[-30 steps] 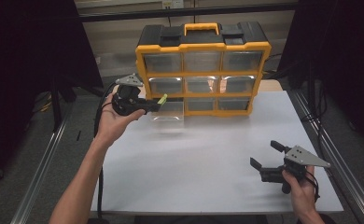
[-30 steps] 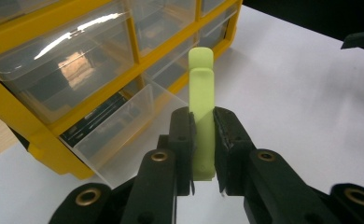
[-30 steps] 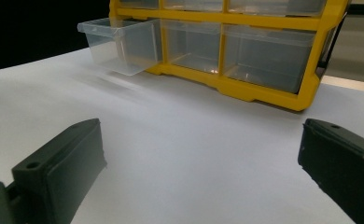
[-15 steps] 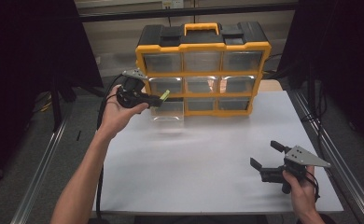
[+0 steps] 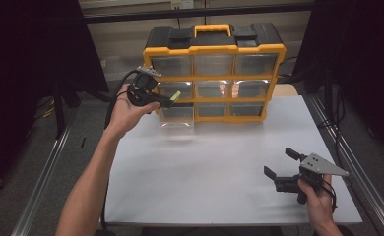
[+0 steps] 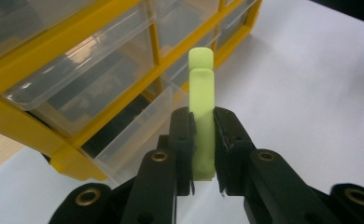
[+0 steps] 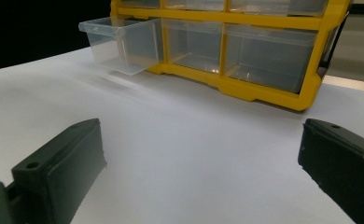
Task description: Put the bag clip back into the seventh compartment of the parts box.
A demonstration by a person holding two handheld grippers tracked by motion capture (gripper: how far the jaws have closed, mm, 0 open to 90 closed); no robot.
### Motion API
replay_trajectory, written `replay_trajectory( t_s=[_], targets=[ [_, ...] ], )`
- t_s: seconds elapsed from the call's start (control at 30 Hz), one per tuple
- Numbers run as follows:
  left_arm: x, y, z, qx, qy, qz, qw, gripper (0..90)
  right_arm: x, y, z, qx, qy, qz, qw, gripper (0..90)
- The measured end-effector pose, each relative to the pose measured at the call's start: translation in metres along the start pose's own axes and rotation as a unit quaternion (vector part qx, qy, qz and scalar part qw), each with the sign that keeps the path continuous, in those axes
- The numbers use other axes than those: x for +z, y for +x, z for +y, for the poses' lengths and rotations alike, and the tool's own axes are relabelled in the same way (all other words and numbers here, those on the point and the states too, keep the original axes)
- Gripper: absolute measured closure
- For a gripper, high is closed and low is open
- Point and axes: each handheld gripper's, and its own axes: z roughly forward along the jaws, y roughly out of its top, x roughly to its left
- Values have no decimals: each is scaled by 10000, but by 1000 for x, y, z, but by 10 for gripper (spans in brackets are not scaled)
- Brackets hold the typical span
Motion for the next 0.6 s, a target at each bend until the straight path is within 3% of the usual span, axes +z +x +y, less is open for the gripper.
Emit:
replay_trajectory(
  t_s=[0.03,0.07,0.1,0.23,0.37,0.5,0.57,0.6],
  targets=[
    [2,0,1,-69,-20,10,10000,786,0,0,0,24,-11,-21,10000,0],
    [2,4,2,75,134,2,9999,786,0,0,0,14,-18,-19,10000,0],
    [4,3,3,-70,101,-3,9999,786,0,0,0,23,-4,-14,10000,0],
    [10,4,5,-138,182,-42,9997,786,0,-1,0,15,10,4,10000,0],
    [16,6,5,122,524,-39,9985,786,0,0,0,23,12,21,10000,0],
    [24,5,5,156,639,-4,9978,786,-1,0,0,13,-6,14,10000,0],
    [26,7,5,117,679,-47,9976,786,-1,0,0,26,-1,17,10000,0],
    [30,5,4,-104,582,-38,9982,786,-1,0,0,18,-5,20,10000,0]
  ],
)
